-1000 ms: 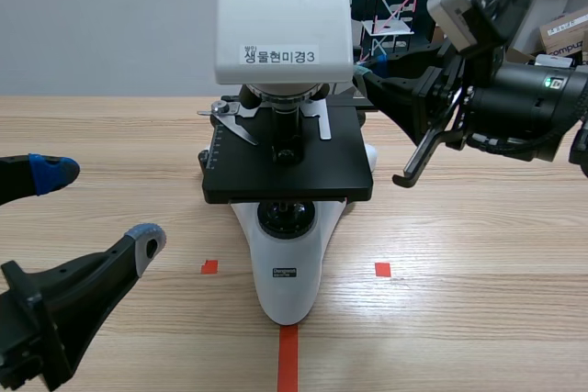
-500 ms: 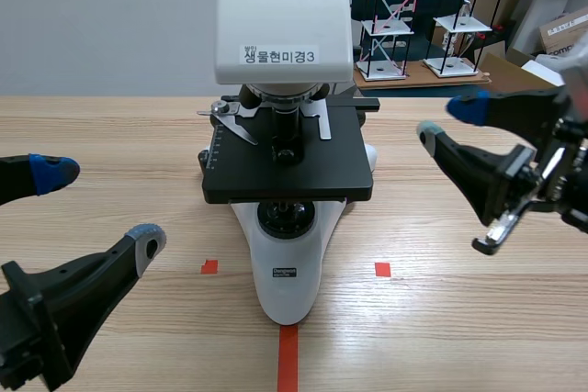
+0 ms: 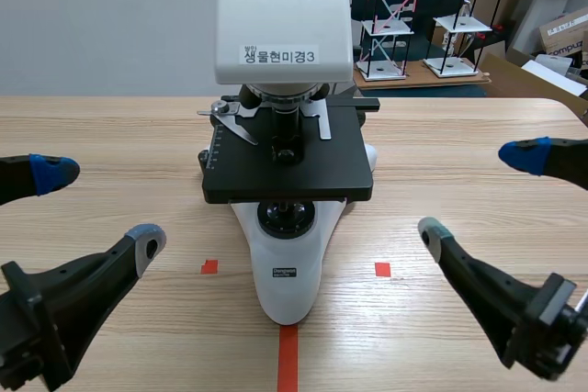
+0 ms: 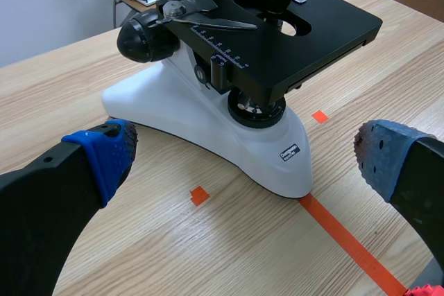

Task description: Return to the home posture

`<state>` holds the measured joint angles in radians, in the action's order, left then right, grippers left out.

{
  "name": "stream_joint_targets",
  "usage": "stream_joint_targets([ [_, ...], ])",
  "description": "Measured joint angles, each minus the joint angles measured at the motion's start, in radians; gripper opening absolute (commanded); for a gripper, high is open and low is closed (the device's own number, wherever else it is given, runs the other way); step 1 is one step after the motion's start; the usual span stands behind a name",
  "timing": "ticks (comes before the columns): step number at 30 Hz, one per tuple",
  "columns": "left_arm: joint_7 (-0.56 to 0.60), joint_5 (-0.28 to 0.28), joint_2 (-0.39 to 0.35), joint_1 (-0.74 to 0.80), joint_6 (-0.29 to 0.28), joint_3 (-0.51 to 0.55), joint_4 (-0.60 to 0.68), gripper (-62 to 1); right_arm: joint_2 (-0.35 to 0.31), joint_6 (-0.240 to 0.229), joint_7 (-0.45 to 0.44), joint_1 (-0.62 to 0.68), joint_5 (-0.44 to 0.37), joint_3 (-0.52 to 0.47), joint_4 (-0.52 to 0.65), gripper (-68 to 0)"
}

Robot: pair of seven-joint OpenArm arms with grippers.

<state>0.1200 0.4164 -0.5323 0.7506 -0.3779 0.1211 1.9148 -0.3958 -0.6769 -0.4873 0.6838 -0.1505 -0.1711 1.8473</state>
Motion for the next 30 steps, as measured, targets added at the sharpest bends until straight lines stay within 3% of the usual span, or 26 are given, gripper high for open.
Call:
stream_joint_targets([
  [4,0.000,0.000,0.000,0.000,0.000,0.000,0.000,1.4,0.000,0.000,-0.010,0.048,-0.004,0.000,0.027,-3.2],
  [30,0.000,0.000,0.000,0.000,0.000,0.000,0.000,1.4,0.000,0.000,-0.010,0.047,-0.004,0.000,0.041,-3.3],
])
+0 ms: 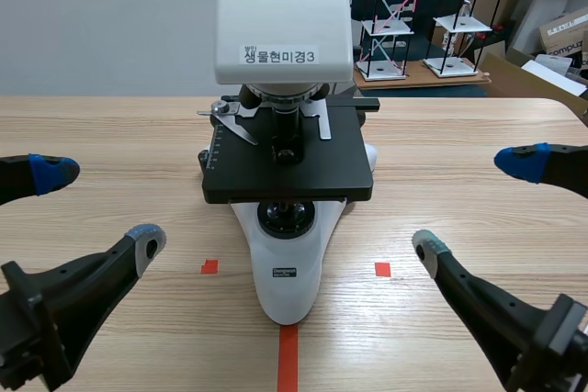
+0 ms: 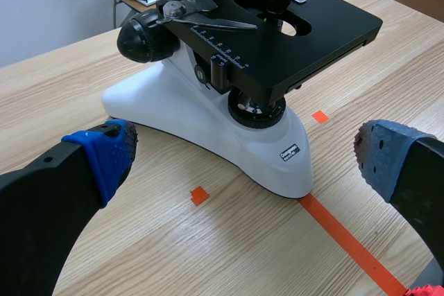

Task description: Return to the home posture

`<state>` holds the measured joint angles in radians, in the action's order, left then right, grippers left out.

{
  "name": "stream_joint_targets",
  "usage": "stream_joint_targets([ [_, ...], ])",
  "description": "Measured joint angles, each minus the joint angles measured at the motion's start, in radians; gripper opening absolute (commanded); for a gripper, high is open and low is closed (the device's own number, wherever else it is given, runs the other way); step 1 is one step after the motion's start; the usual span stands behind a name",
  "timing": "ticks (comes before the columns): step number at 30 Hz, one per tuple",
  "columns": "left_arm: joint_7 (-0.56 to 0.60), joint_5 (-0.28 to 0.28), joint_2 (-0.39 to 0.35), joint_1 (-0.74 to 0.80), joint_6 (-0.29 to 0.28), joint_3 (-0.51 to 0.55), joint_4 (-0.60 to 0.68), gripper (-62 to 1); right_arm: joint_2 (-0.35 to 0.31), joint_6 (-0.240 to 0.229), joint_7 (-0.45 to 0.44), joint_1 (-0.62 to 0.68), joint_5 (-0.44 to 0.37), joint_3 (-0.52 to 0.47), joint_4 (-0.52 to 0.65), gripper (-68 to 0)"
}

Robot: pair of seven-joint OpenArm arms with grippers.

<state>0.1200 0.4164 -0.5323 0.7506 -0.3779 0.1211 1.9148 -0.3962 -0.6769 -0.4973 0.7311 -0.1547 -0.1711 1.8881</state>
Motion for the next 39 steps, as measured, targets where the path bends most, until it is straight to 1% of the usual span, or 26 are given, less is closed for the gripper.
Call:
stream_joint_targets([
  [5,0.000,0.000,0.000,0.000,0.000,0.000,0.000,1.4,0.000,0.000,-0.023,0.000,0.000,0.000,0.000,-3.3],
  [39,0.000,0.000,0.000,0.000,0.000,0.000,0.000,1.4,0.000,0.000,-0.023,-0.002,0.000,0.000,0.000,-3.3],
])
